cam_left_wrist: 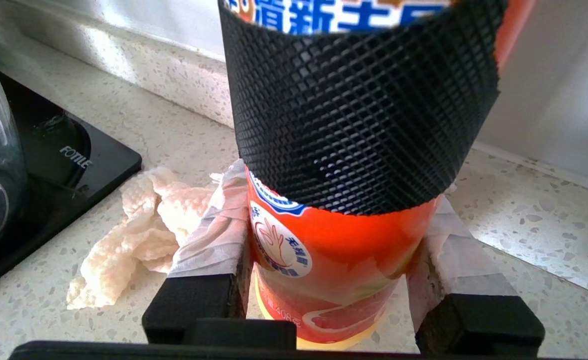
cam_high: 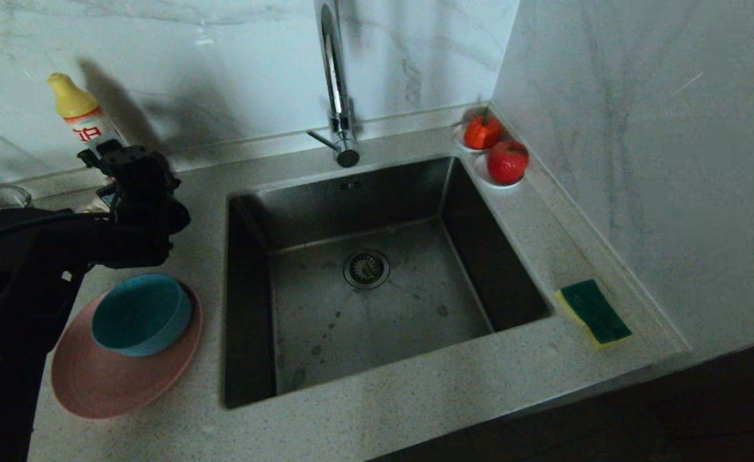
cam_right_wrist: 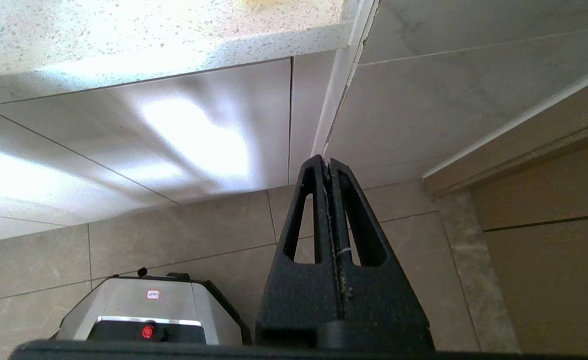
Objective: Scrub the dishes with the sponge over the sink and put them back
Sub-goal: Place the dish soap on the table
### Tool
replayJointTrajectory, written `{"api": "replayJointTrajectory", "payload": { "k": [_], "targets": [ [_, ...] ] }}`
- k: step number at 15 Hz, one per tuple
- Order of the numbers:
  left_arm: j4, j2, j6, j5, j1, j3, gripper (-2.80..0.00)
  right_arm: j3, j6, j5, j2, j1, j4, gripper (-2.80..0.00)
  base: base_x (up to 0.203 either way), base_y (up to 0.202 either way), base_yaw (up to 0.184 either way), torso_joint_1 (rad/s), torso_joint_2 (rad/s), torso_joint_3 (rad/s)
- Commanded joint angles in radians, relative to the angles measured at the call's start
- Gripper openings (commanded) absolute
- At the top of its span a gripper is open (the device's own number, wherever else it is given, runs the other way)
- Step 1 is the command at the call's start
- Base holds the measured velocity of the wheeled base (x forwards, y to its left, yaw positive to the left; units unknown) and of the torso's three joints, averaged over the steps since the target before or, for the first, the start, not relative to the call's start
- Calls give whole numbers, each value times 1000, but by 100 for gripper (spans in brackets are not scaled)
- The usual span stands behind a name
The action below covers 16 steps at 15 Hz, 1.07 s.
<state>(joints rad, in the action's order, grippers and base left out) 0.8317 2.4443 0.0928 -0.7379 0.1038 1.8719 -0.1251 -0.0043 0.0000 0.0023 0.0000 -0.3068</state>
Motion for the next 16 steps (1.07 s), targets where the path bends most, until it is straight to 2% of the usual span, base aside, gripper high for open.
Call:
{"api": "replayJointTrajectory", "payload": {
  "k": [1, 12, 16],
  "targets": [
    [3, -1, 1, -5, 0, 0, -280, 0, 0, 0, 1, 0, -2, -280, 0, 0, 0, 0, 0, 0],
    [4, -24, -4, -5, 4, -34, -280, -1, 0, 0, 1, 0, -2, -280, 0, 0, 0, 0, 0, 0],
    [17, -24, -59, -11, 4, -45, -280, -1, 0, 0, 1, 0, -2, -280, 0, 0, 0, 0, 0, 0]
  ]
}}
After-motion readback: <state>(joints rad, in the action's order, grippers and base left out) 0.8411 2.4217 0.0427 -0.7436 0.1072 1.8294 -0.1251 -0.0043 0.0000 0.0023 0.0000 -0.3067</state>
